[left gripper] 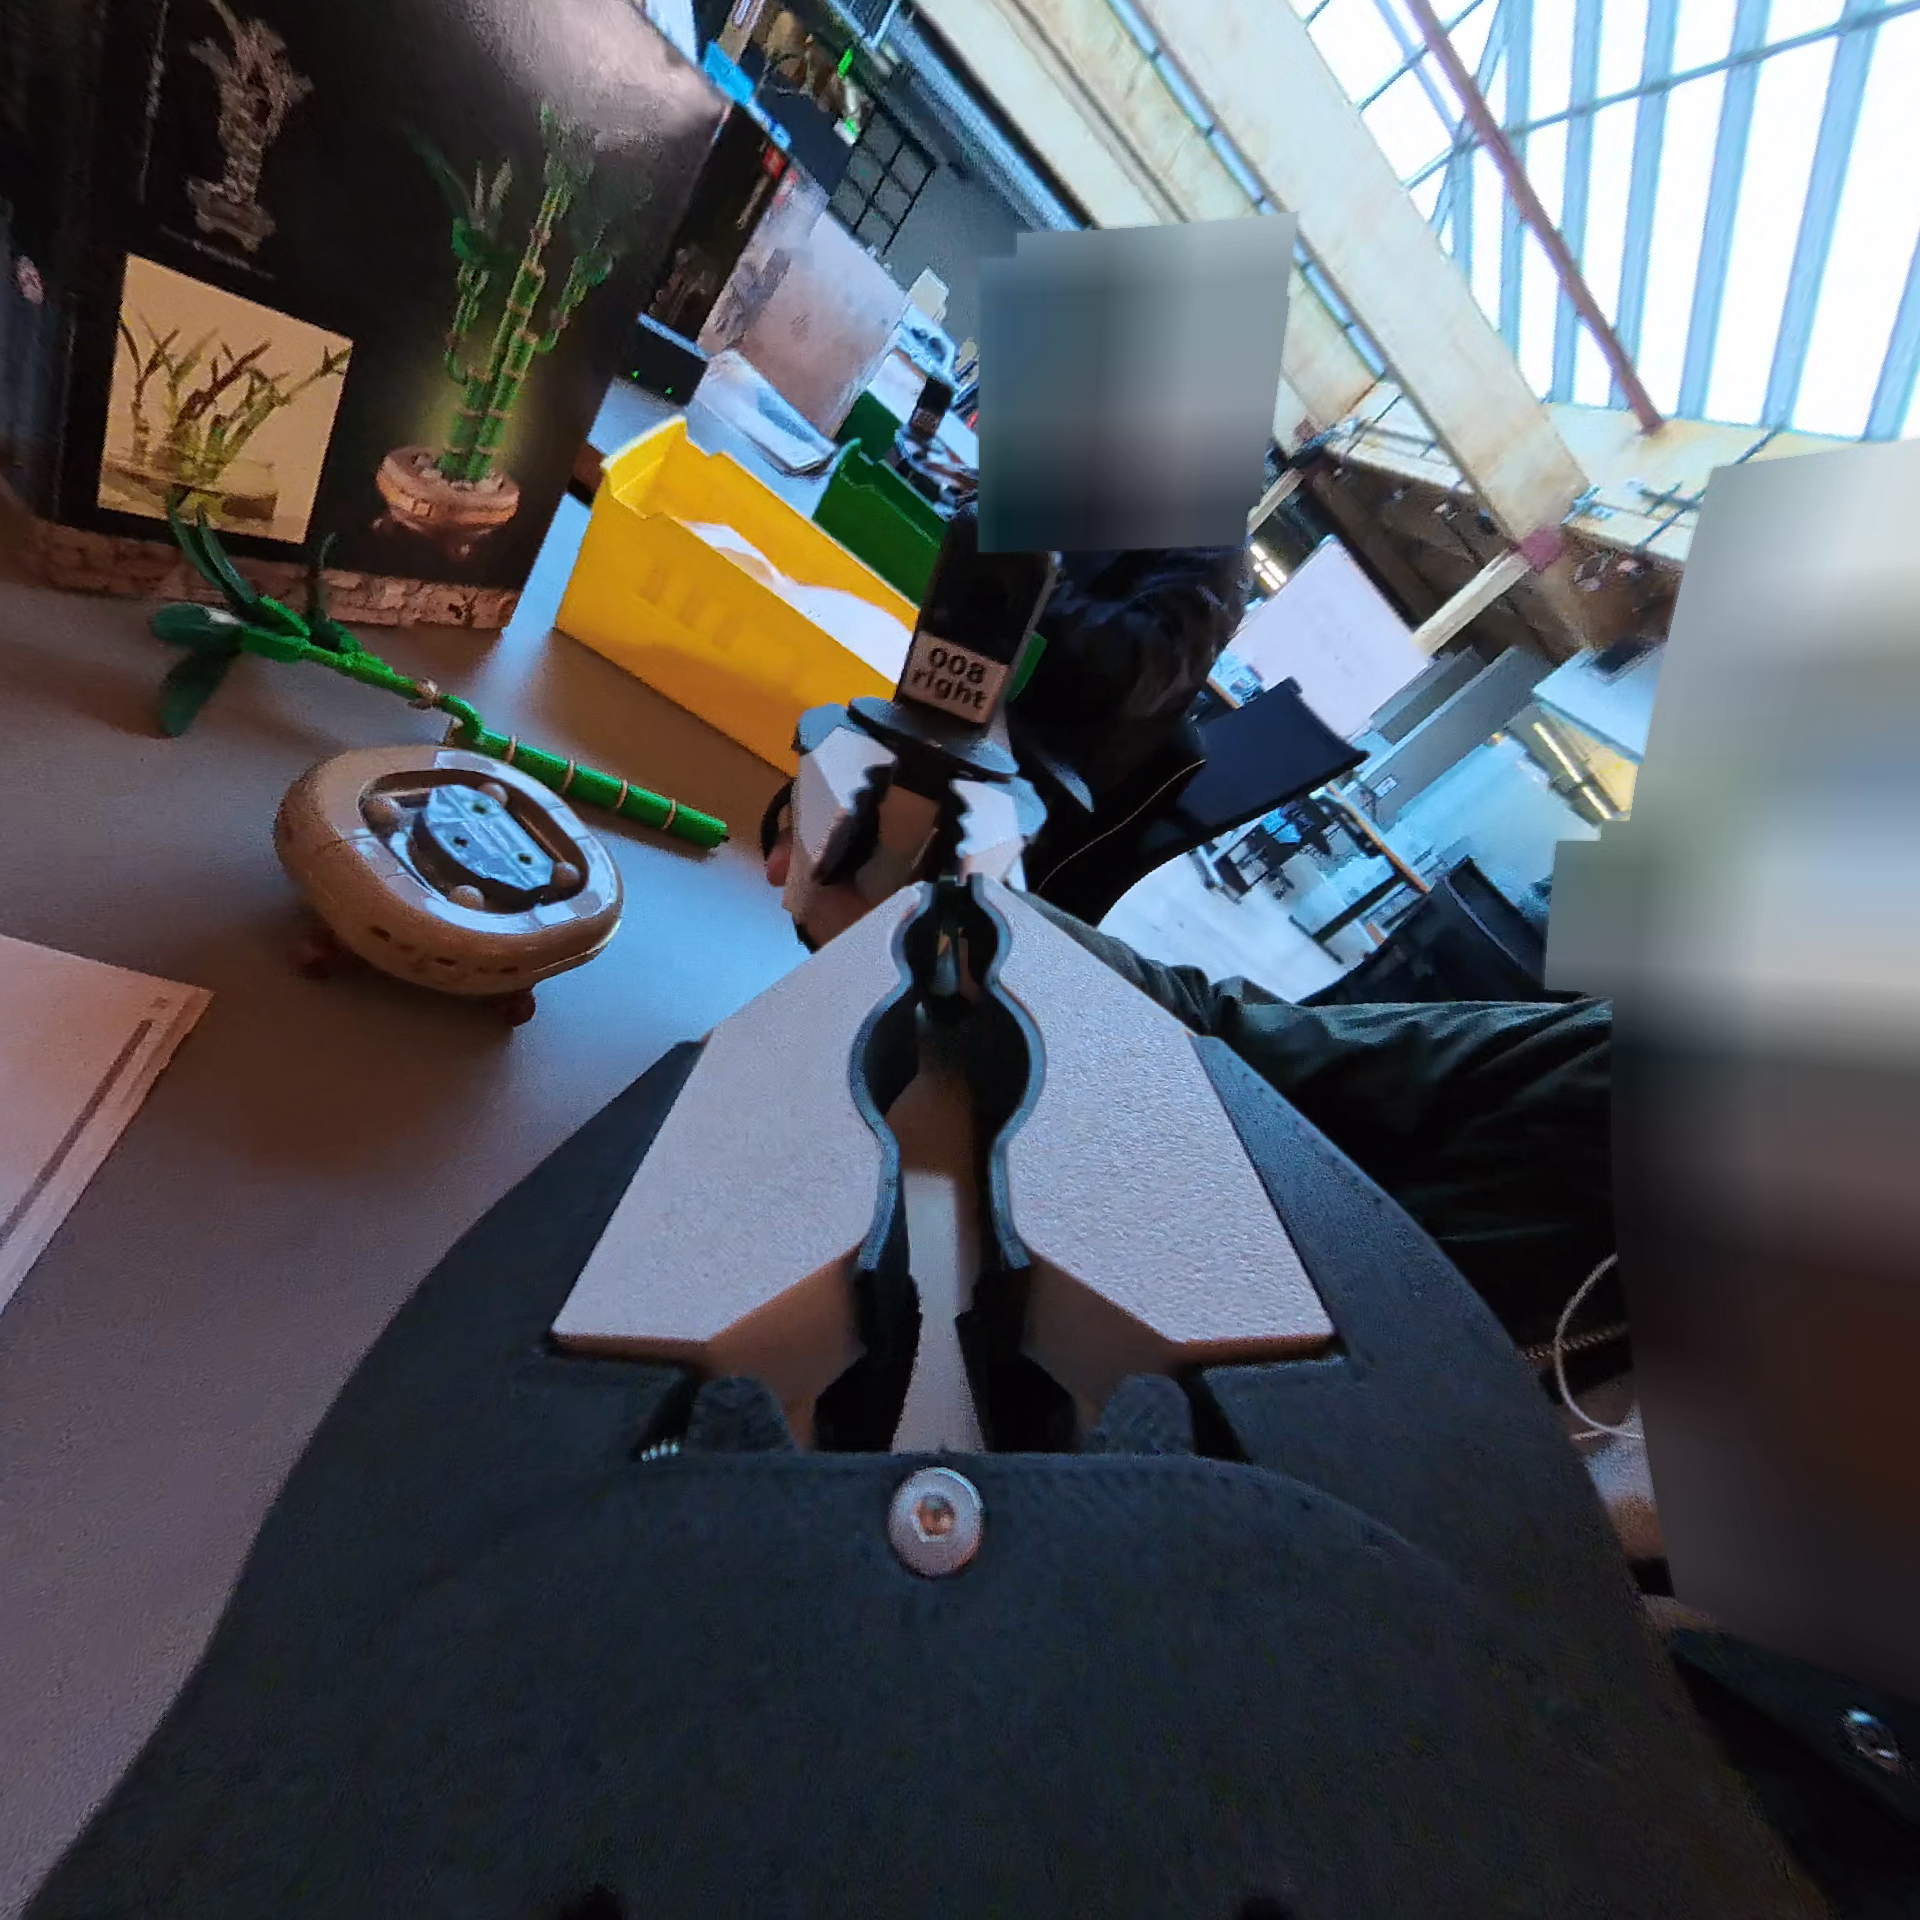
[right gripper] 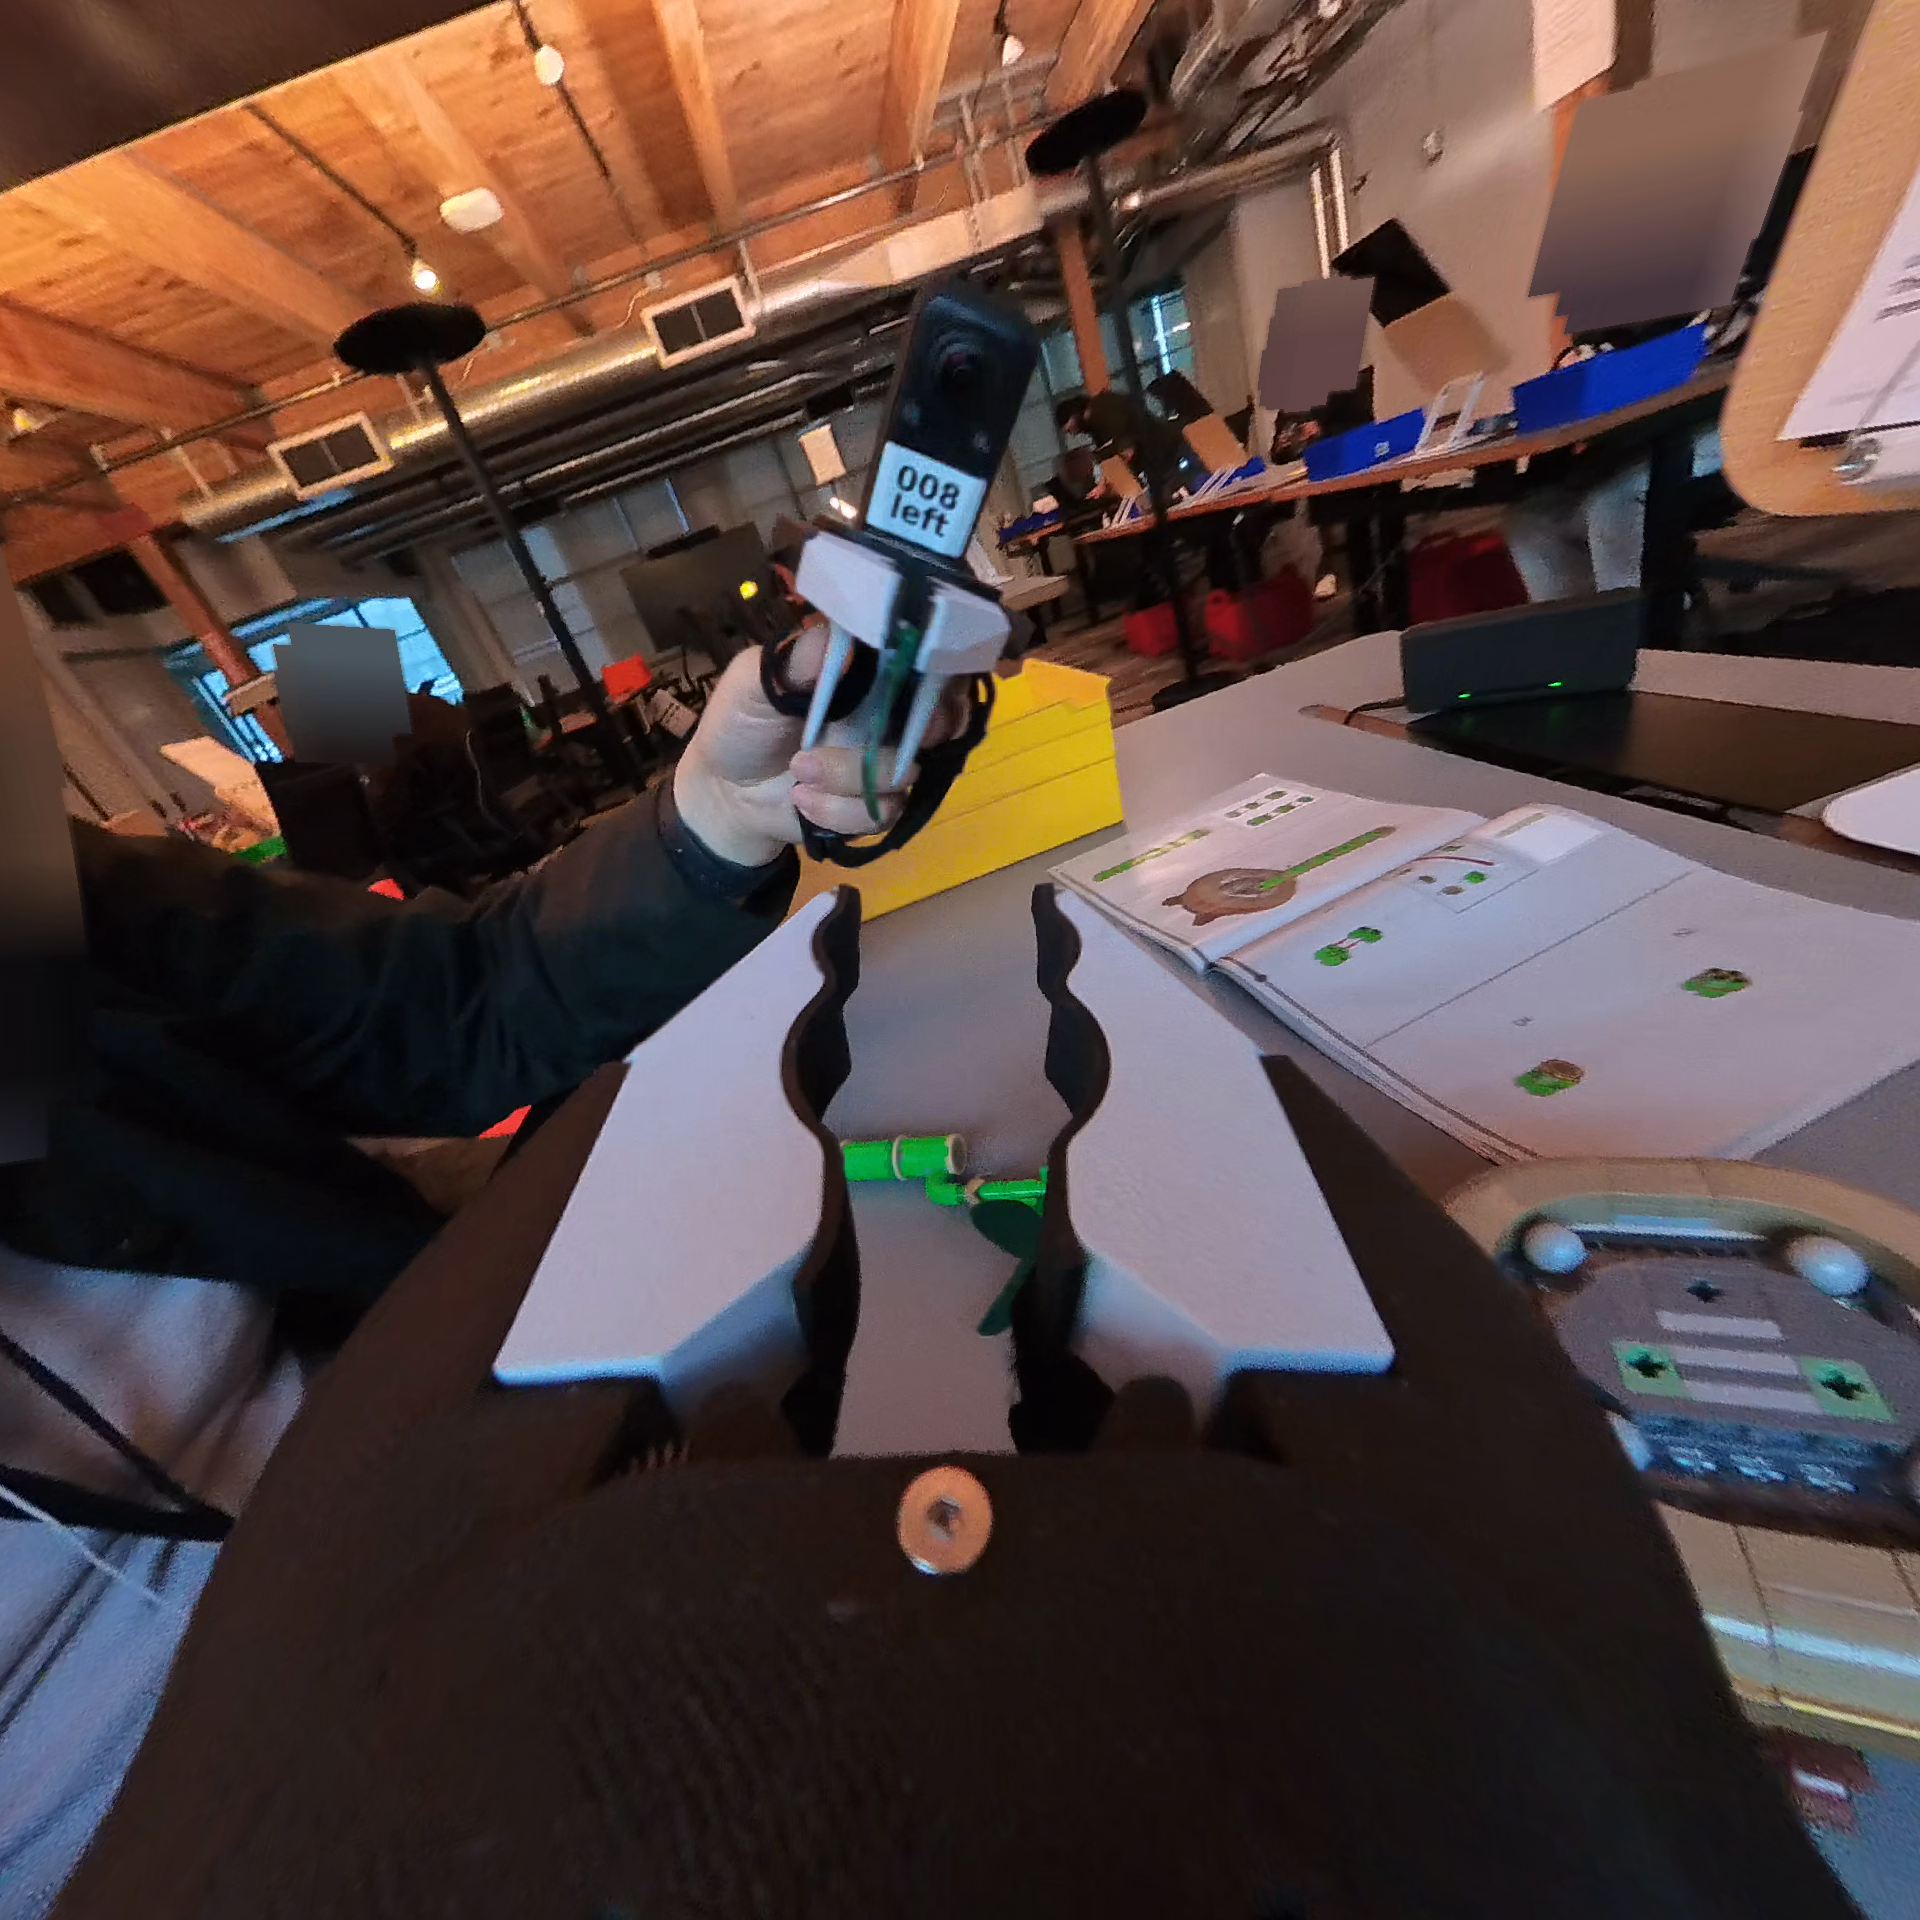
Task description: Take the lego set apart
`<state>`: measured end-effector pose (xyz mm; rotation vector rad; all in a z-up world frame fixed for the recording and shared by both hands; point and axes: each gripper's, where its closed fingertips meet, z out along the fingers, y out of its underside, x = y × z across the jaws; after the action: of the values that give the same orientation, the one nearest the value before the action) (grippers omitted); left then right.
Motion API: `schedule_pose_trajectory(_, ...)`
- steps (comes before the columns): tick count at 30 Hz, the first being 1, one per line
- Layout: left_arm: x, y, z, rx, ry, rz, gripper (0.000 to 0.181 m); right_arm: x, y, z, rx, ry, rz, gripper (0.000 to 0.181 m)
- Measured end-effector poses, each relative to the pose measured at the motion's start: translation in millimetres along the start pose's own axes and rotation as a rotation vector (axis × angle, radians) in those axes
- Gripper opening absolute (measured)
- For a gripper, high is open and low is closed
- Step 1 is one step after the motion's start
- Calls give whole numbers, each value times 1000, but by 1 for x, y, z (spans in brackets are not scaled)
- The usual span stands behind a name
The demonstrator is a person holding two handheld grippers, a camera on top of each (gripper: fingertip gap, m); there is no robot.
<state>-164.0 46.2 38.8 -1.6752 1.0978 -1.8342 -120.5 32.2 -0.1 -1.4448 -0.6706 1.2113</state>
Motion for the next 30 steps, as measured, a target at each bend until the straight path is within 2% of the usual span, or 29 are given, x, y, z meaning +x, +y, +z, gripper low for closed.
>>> schedule_pose_trajectory(3,0,-8,-15,-28,-75,47,2,12,1,-4,5,41,30,31)
schedule_pose_trajectory(5,-12,-17,-43,-84,-305,167,3,19,6,-5,-24,85,24,31)
schedule_pose_trajectory(6,-24,-22,-68,-128,-490,239,3,23,10,-4,-50,109,8,31)
schedule_pose_trajectory(7,-39,-27,-105,-184,-736,303,3,26,15,-3,-84,135,-15,30)
schedule_pose_trajectory(9,-56,-34,-213,-317,-1360,380,2,28,25,0,-152,167,-69,30)
schedule_pose_trajectory(10,-49,-29,-263,-392,-1599,379,3,28,31,2,-184,175,-94,29)
schedule_pose_trajectory(11,-41,-18,-297,-454,-1722,331,3,27,36,4,-213,177,-116,29)
schedule_pose_trajectory(13,-33,16,-333,-480,-1722,87,3,25,45,9,-266,173,-150,29)
schedule_pose_trajectory(15,-36,37,-363,-425,-1699,-103,2,23,54,11,-312,168,-180,28)
schedule_pose_trajectory(18,-43,66,-407,-411,-1720,-277,3,23,64,13,-364,171,-216,28)
schedule_pose_trajectory(20,-45,82,-422,-384,-1713,-382,4,24,67,13,-380,173,-225,28)
schedule_pose_trajectory(22,-46,94,-429,-356,-1691,-473,26,25,68,13,-383,174,-219,27)
schedule_pose_trajectory(26,-48,83,-421,-294,-1669,-451,31,26,68,12,-383,179,-216,27)
schedule_pose_trajectory(30,-51,39,-381,-264,-1633,-220,26,27,73,11,-411,183,-226,27)
